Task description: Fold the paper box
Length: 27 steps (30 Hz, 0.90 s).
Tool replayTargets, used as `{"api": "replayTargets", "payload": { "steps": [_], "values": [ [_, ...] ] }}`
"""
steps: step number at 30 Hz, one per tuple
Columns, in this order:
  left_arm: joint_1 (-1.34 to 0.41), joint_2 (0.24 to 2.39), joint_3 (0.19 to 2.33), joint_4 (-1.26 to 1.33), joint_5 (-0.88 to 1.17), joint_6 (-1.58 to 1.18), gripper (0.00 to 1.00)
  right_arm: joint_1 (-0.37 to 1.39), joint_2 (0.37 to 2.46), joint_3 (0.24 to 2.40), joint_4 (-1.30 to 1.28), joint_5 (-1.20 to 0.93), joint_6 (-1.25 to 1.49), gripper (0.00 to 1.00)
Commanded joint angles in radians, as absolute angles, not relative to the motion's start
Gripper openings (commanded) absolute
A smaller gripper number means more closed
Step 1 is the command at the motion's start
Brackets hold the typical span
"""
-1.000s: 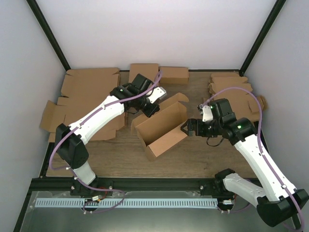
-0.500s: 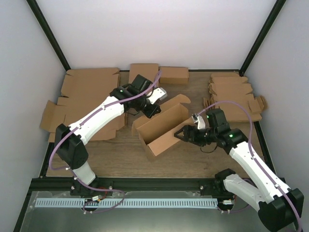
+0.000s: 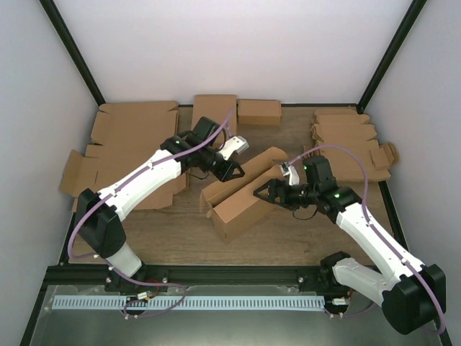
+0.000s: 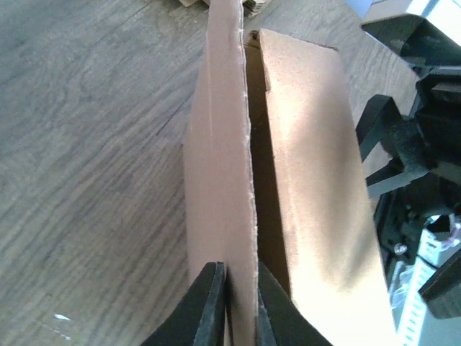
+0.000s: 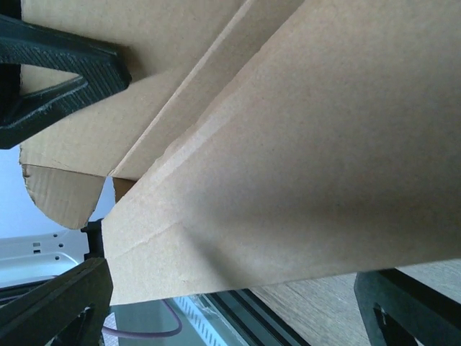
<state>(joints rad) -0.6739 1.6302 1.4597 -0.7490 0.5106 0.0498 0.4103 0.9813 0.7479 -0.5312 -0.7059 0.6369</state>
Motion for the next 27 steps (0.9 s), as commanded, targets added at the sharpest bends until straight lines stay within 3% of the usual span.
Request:
{"api": "replayTargets", "payload": {
  "steps": [1, 3, 5, 18, 27],
  "values": [
    [-0.688, 1.597, 1.441, -0.738, 0.569, 0.023, 0.17, 0.419, 0.974, 0.757, -0.523, -0.707, 0.598, 0.96],
    [-0.689, 1.581, 1.428, -0.732, 0.548, 0.016, 0.28, 0.419, 0.964, 0.758, -0.546, -0.675, 0.591, 0.97],
    [-0.686, 1.558, 1.414, -0.720, 0.515, -0.004, 0.45, 0.419, 0.954, 0.752, -0.563, -0.652, 0.584, 0.97],
    [-0.672, 1.383, 1.334, -0.725, 0.418, -0.095, 0.83, 0.419, 0.910, 0.686, -0.613, -0.598, 0.558, 0.98],
    [-0.673, 1.132, 1.201, -0.823, 0.414, -0.120, 0.85, 0.419, 0.917, 0.679, -0.626, -0.572, 0.521, 0.97]
  ]
}}
